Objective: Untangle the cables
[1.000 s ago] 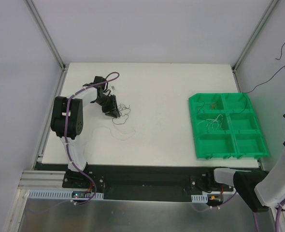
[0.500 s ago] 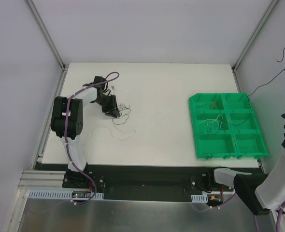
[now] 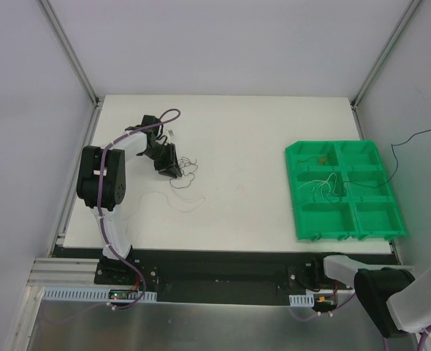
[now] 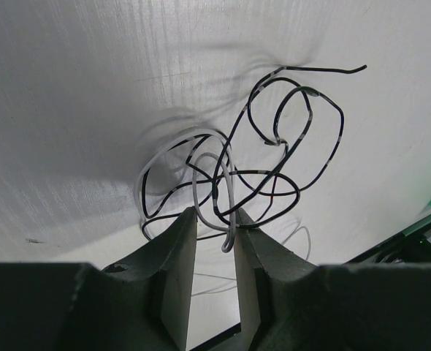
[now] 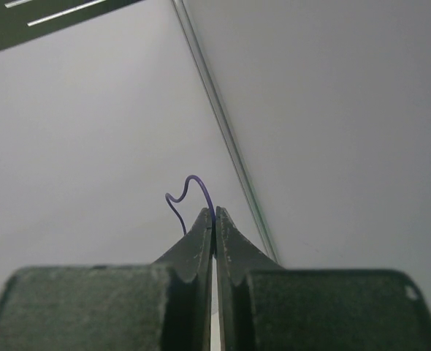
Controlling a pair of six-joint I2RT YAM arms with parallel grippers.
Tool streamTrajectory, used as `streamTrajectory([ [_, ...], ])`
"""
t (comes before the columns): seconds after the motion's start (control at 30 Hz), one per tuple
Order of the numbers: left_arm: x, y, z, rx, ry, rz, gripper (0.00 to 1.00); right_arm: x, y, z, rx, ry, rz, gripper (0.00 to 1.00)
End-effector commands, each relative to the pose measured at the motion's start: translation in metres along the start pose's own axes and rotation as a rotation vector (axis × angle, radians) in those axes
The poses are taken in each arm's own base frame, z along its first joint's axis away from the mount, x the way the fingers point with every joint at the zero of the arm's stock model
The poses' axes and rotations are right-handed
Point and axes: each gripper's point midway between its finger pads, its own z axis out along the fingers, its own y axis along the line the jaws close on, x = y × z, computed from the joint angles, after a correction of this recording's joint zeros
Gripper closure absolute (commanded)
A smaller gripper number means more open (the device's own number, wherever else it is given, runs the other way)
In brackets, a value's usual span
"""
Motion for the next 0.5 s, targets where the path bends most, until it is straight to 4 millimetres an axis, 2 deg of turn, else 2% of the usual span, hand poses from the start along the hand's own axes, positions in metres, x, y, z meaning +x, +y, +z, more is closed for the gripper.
streamTrajectory([
  [0.0, -0.002, -0.007, -0.006, 0.024, 0.003, 0.001, 0.75, -0.030, -0.006, -0.007, 0.016, -0.095, 0.047, 1.00],
  [0.13, -0.001, -0.005, -0.006, 0.014, 0.001, 0.004, 0.75, -0.037, -0.012, -0.011, 0.024, -0.113, 0.037, 1.00],
  [0.2, -0.001, -0.005, -0.005, 0.015, 0.004, -0.001, 0.74, -0.031, -0.016, -0.011, 0.043, -0.093, 0.016, 1.00],
  [0.27, -0.001, -0.005, -0.004, 0.015, 0.006, 0.000, 0.75, -0.018, -0.018, -0.011, 0.052, -0.057, -0.015, 1.00],
  [0.37, -0.001, -0.004, -0.004, 0.012, 0.005, 0.000, 0.75, 0.021, -0.017, -0.005, 0.054, 0.037, -0.081, 1.00],
  [0.47, 0.000, -0.004, -0.004, 0.013, 0.006, 0.001, 0.74, 0.039, -0.014, -0.002, 0.050, 0.080, -0.105, 1.00],
])
